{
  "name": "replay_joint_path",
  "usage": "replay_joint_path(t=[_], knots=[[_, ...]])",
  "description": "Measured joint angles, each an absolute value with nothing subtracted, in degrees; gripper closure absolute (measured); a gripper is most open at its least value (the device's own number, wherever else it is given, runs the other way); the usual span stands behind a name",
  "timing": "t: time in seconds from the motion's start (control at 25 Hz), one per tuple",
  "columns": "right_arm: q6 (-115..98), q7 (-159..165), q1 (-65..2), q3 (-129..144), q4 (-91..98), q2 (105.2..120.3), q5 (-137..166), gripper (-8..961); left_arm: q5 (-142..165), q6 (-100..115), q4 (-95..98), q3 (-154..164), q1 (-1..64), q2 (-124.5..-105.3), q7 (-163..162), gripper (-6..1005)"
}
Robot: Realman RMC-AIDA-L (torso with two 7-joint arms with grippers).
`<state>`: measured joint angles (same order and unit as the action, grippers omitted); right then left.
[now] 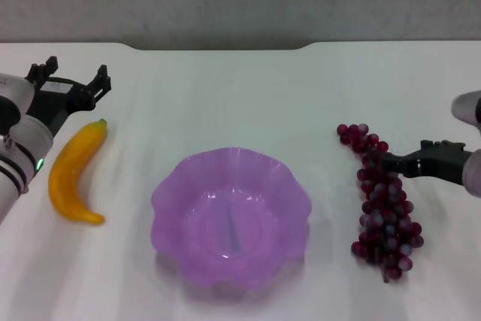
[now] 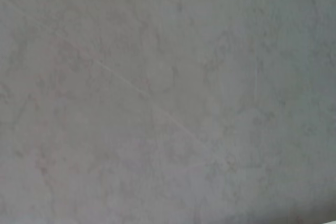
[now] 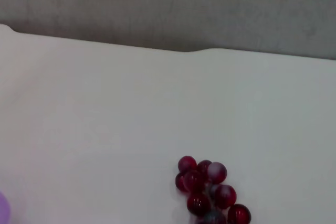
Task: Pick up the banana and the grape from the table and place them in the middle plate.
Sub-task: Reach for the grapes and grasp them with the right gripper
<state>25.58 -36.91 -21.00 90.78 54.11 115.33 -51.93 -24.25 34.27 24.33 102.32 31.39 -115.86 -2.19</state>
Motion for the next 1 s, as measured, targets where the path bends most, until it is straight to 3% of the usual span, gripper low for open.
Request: replay_joint_path(t=[1.0], knots=[[14.8,-36.7,-23.0,101.1,46.7,115.45,-59.5,61,-24.3,34.3,24.3,102.5,31.9,-116.10,-2.2,103]])
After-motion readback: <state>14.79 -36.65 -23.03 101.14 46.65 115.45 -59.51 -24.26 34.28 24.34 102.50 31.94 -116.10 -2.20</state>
